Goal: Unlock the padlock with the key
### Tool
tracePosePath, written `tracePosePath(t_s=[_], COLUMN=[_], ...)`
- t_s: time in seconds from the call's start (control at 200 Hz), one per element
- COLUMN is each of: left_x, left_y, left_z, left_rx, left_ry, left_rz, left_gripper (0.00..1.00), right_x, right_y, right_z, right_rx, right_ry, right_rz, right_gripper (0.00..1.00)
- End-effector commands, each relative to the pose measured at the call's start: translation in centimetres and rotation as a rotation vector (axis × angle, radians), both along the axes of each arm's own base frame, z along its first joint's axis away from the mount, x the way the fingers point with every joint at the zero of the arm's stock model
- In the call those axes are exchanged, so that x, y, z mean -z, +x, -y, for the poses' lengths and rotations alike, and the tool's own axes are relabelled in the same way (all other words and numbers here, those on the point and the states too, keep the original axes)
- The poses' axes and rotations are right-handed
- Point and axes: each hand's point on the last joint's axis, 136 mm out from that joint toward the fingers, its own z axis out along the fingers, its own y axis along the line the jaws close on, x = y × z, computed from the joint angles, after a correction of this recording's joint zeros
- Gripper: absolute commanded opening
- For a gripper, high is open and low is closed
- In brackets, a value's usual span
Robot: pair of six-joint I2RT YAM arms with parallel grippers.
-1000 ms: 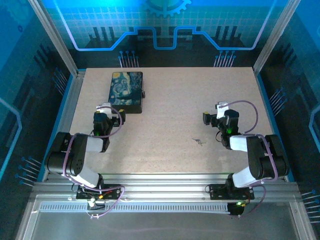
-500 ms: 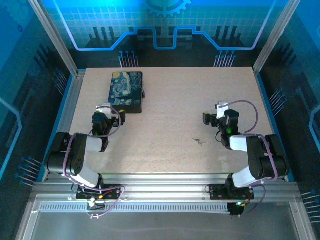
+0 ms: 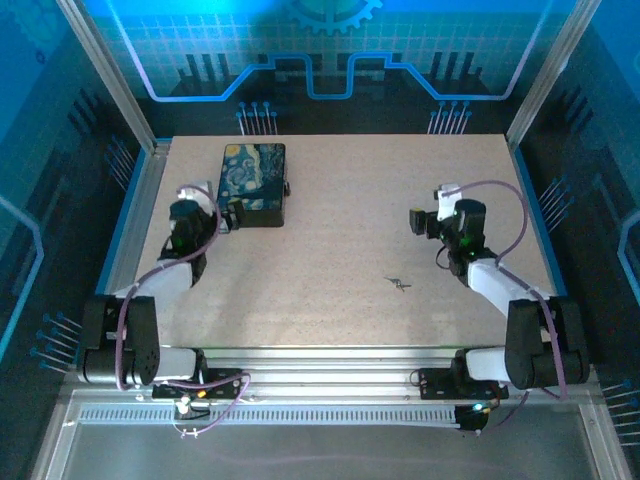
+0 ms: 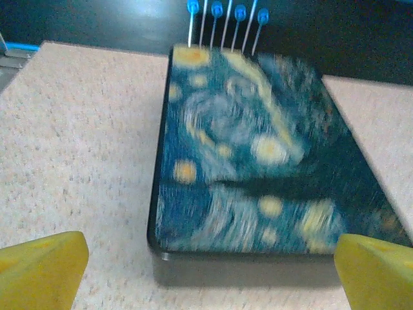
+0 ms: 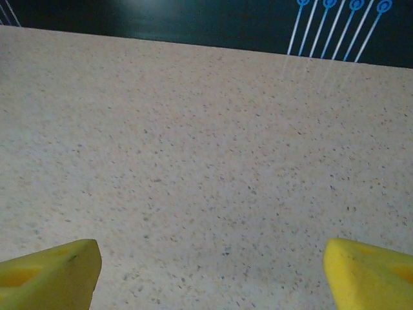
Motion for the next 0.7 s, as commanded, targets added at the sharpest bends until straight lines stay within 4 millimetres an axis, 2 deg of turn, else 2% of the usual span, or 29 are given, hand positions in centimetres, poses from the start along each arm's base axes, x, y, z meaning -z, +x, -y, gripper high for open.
tracePosePath(t_s=[0.0,0.065,0.205,0.3,0.42,0.695], left_x=[1.0,1.0,1.2,2.1,2.6,3.6], left_y=[-0.9,-1.0,-0.3,0.5,2.0,6.9], left_z=[-1.2,-1.9,-1.7,-1.7,-2.7,-3.8], left_rx=[-0.140,-0.238,-0.332,-0.392,-0.445,-0.313], left_ry=[-0.126,-0.197,-0.347,-0.399,-0.372,-0.160], left_rz=[-0.203,-0.272,-0.381,-0.457,-0.495,-0.505], left_gripper=[0.99,0.99,0.99,0.99,0.99,0.99], right_x=[1.6,1.3,0.7,0.4,0.2,0.2], right_y=[-1.1,-1.1,-1.2,-1.3,-1.7,-2.9], right_z=[-1.6,-2.2,-3.7,-4.9,-6.4,-8.5], right_rx=[-0.044,-0.058,-0.095,-0.124,-0.165,-0.222], right_ry=[0.042,0.050,0.065,0.071,0.063,0.071], right_rz=[-0.166,-0.187,-0.227,-0.238,-0.253,-0.276], right_gripper=[0.90,0.89,0.87,0.85,0.84,0.84])
